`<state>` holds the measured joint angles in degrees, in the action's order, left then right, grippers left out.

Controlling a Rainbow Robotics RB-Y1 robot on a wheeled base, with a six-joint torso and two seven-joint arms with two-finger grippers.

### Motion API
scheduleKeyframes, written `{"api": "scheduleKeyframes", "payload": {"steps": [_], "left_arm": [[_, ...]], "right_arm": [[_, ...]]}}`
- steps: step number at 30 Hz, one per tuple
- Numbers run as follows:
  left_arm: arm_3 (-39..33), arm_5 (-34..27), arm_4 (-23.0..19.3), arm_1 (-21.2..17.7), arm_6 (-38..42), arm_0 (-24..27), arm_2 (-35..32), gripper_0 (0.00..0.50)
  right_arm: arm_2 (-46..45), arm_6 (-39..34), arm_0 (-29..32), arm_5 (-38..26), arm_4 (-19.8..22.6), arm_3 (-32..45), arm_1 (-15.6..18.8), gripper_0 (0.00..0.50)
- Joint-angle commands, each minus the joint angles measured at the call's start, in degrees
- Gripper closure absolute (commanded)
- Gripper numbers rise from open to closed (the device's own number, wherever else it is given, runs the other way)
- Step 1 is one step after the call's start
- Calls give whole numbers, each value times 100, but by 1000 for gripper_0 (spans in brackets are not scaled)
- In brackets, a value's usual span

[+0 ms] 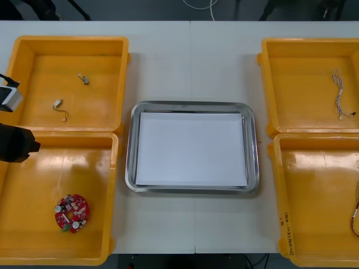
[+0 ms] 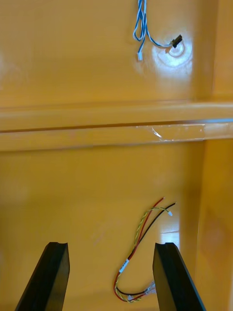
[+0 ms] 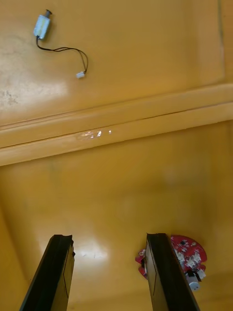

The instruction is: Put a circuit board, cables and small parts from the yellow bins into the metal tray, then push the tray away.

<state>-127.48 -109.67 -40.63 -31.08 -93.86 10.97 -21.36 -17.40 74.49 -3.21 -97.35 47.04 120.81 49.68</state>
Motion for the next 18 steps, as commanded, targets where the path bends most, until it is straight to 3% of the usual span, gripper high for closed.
{"api": "scheduleKeyframes", "payload": {"steps": [1,18], "left_arm": [[-304,-33,-252,-320,-686,-42,176,70],[-1191,-33,-490,-812,-827,-271,1292,69]], "right_arm": [[-176,-14,356,173,7,162,261,0],[-422,-128,1306,735,201,74,243,0]]}}
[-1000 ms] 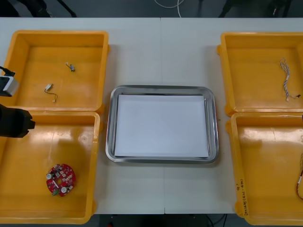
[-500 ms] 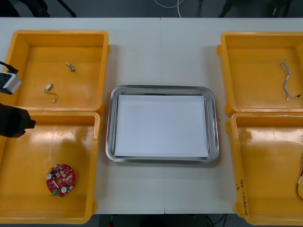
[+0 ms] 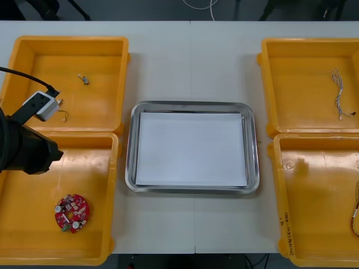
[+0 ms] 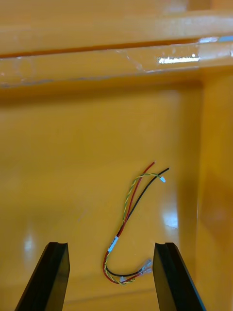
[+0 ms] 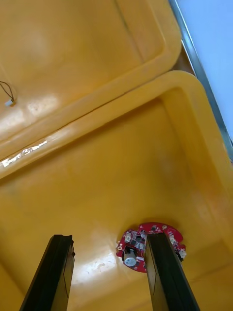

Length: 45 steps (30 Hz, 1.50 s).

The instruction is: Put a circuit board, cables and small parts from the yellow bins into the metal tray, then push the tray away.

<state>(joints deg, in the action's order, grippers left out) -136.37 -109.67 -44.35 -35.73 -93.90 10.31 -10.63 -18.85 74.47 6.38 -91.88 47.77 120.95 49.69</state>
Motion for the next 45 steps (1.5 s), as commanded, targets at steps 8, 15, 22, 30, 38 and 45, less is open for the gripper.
{"api": "scheduleKeyframes", "payload": {"steps": [8,15,22,30,38,45], "left_arm": [[-522,-33,-232,-769,-893,-671,527,69],[-733,-33,-250,-1024,-928,-1102,633,68],[-742,-33,-30,-1261,-928,-1409,896,70],[-742,-33,418,-1314,-858,-1524,1274,69],[-733,42,849,-1349,-717,-1524,1784,71],[-733,51,1095,-1349,-629,-1515,2074,70]], "right_arm": [[-312,-205,443,645,778,-572,243,0],[-286,-240,452,689,787,-932,234,0],[-189,-390,478,697,778,-1152,120,0],[-119,-970,478,697,760,-1170,-100,0],[145,-1383,478,768,734,-1170,-162,0],[206,-1471,540,741,690,-1381,-205,0]]}}
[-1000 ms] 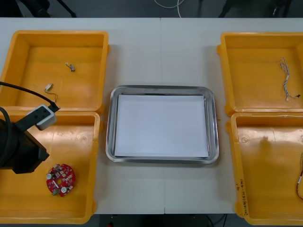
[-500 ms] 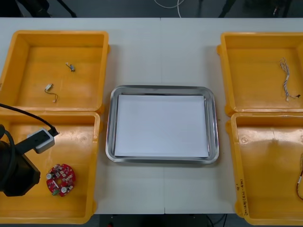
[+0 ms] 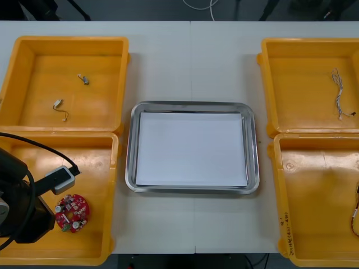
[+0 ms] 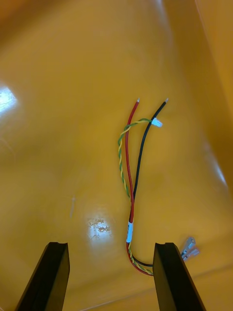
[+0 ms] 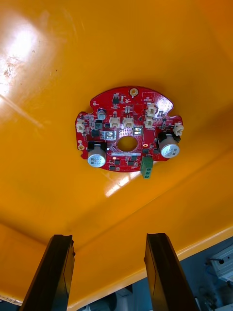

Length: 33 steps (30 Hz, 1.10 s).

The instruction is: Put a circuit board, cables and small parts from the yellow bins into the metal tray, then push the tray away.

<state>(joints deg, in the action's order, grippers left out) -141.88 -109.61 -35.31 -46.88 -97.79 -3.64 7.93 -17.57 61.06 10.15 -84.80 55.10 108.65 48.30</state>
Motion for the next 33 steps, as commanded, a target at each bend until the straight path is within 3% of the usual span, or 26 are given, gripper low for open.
{"api": "scheduleKeyframes", "payload": {"steps": [1,21,33], "left_arm": [[-182,54,253,-234,-223,-120,279,70],[222,475,622,-163,-153,-93,780,69],[504,845,912,-163,-153,-102,1114,70]], "right_arm": [[78,-112,181,34,-43,-195,-84,0],[474,-42,348,675,-316,-477,-435,0],[711,2,497,1027,-526,-468,-444,0]]}}
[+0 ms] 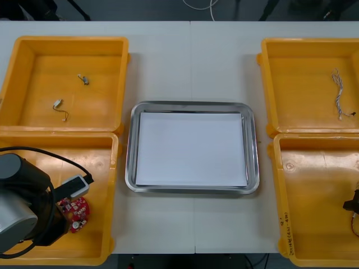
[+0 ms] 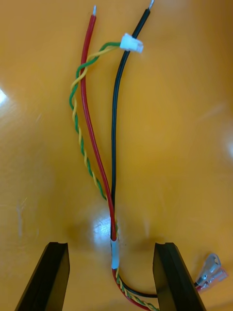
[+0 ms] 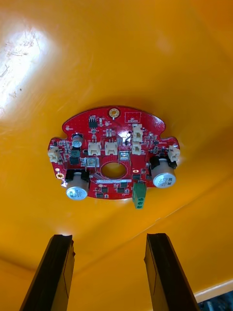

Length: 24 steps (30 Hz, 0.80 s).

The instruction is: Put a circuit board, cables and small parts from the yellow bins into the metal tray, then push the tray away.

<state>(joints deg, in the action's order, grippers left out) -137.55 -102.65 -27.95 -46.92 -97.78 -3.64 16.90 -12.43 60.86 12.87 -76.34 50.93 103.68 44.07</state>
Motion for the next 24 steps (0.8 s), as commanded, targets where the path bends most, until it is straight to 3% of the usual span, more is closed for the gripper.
{"api": "scheduleKeyframes", "payload": {"steps": [1,19,20,21,22,24], "left_arm": [[96,175,202,-160,-153,-93,243,70],[510,536,386,-142,-153,-102,613,70],[518,545,422,-142,-153,-93,648,70],[527,553,430,-142,-153,-102,665,71],[553,562,422,-142,-144,-111,674,70],[589,580,422,-142,-144,-111,709,70]], "right_arm": [[215,22,242,216,-127,21,-30,0],[233,22,418,409,-206,30,-74,14],[233,22,418,409,-206,30,-83,134],[233,31,418,418,-206,21,-83,216],[233,22,418,418,-206,21,-92,373],[233,22,418,418,-206,30,-92,500]]}}
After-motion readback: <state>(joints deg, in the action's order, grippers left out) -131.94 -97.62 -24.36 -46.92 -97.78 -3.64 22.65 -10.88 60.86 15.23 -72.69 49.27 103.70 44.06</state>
